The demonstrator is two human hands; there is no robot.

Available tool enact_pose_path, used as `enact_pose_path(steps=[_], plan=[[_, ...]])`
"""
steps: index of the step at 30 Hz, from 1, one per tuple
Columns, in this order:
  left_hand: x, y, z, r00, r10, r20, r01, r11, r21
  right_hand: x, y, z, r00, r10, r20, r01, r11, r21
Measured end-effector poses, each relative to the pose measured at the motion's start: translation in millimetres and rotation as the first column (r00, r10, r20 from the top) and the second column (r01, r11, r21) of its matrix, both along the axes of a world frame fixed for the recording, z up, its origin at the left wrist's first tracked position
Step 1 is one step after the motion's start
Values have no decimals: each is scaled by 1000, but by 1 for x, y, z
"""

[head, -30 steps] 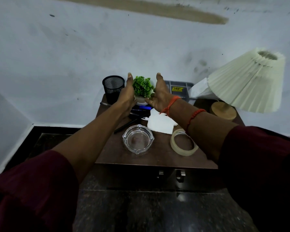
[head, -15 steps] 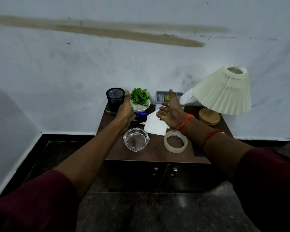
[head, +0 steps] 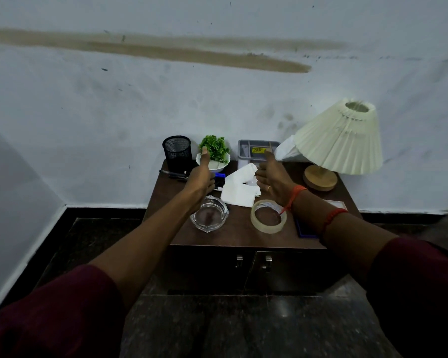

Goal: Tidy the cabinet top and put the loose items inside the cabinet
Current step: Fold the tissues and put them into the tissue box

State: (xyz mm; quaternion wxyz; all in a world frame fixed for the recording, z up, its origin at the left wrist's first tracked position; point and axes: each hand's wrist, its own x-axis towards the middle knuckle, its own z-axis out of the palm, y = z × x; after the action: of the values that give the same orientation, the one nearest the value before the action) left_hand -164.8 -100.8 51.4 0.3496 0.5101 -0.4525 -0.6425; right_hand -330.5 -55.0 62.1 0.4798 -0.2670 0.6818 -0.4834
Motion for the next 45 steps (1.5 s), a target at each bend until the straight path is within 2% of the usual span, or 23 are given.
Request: enact_pose_path(steps=[5,8,10,14,18,20,24,28,32,39,45], plan=[[-8,-1,-14,981,-121,152,130,990,-52,-35,-25,-53,936,34,-349,-21,999,40],[-14,-2,-19,954,-139,267,178,975,-131,-12,9,-17,795,209,-570,-160,978,134],[-17,-1,-22,931,-154,331,223,958,-180,-9,16,-14,706,248,-663,-187,969,163],[-24,1,-28,784,-170,597,426,847,-318,-10,15,-26,513,288,-809,-204,956,211],[-30,-4,-39,640,-150,754,574,746,-338,-9,17,-32,433,264,-862,-118,964,237],[-32,-6,-44,584,-126,802,630,692,-351,-11,16,-35,418,246,-875,-80,969,234],[-42,-10,-47,419,-66,906,755,579,-307,-15,13,-44,395,248,-884,-62,968,244],[-51,-16,-55,289,-39,957,826,515,-228,-17,14,-51,366,237,-900,-50,971,235],[-57,-19,-62,193,26,981,870,458,-183,-19,14,-59,391,235,-890,-67,972,227],[-64,-21,-64,140,167,976,900,390,-196,-15,15,-69,433,243,-868,-76,970,233],[-66,-27,-66,99,171,980,913,376,-158,-13,14,-71,463,225,-858,-66,973,220]])
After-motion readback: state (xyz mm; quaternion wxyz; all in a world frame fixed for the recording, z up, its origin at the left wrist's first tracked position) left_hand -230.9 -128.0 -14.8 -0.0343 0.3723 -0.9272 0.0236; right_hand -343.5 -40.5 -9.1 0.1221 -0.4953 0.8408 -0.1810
